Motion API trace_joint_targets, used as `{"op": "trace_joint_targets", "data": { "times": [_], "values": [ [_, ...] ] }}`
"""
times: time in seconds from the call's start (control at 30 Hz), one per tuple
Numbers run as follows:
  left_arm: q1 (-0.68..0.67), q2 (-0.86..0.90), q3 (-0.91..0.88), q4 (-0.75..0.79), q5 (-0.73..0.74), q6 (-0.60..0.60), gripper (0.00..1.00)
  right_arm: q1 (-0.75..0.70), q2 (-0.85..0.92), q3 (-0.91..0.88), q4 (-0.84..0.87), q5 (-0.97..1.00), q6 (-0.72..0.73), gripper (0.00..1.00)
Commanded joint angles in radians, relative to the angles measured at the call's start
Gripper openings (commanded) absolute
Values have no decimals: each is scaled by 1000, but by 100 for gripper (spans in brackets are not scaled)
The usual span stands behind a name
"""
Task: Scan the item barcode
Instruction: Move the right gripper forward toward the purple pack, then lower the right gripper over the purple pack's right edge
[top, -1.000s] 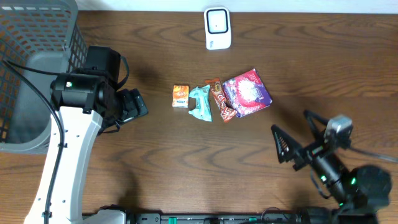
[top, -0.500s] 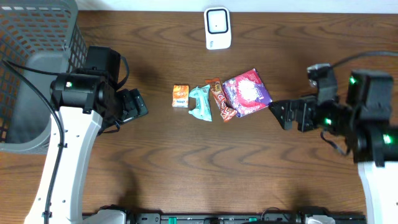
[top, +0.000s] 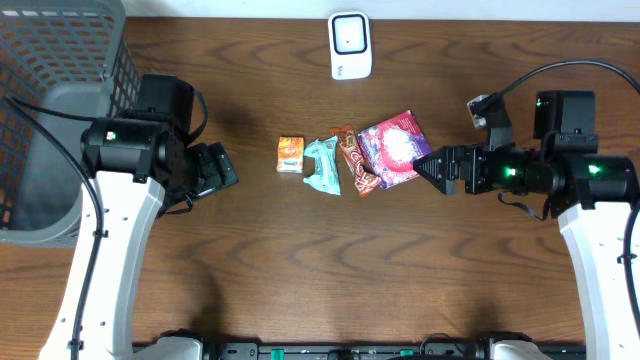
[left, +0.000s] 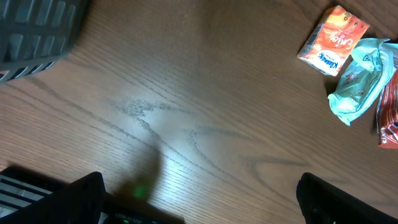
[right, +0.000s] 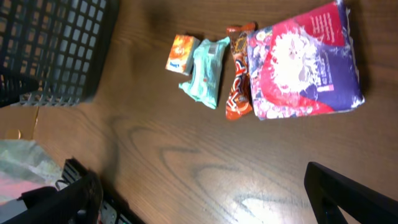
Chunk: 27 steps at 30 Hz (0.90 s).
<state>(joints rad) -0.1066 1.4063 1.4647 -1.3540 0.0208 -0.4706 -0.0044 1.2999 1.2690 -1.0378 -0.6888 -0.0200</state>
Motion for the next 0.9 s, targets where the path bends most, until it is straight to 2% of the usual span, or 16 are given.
{"op": "trace_joint_targets", "data": {
  "times": [0.0, 0.27, 0.53, 0.77, 0.87],
  "values": [
    [3, 5, 3, -3, -6, 3, 98, -1, 2, 25, 17, -29, -17, 99],
    [3, 5, 3, -3, -5, 3, 98, -1, 3, 25, 38, -11, -19, 99],
    [3, 5, 3, -3, -6, 3, 98, 0, 57, 23, 75, 240, -3, 99],
    [3, 5, 3, -3, -6, 3, 98, -1, 191, 23, 99, 196, -2, 99],
    [3, 5, 3, -3, -5, 3, 98, -2, 227, 23, 159, 172, 63, 99]
  ]
}}
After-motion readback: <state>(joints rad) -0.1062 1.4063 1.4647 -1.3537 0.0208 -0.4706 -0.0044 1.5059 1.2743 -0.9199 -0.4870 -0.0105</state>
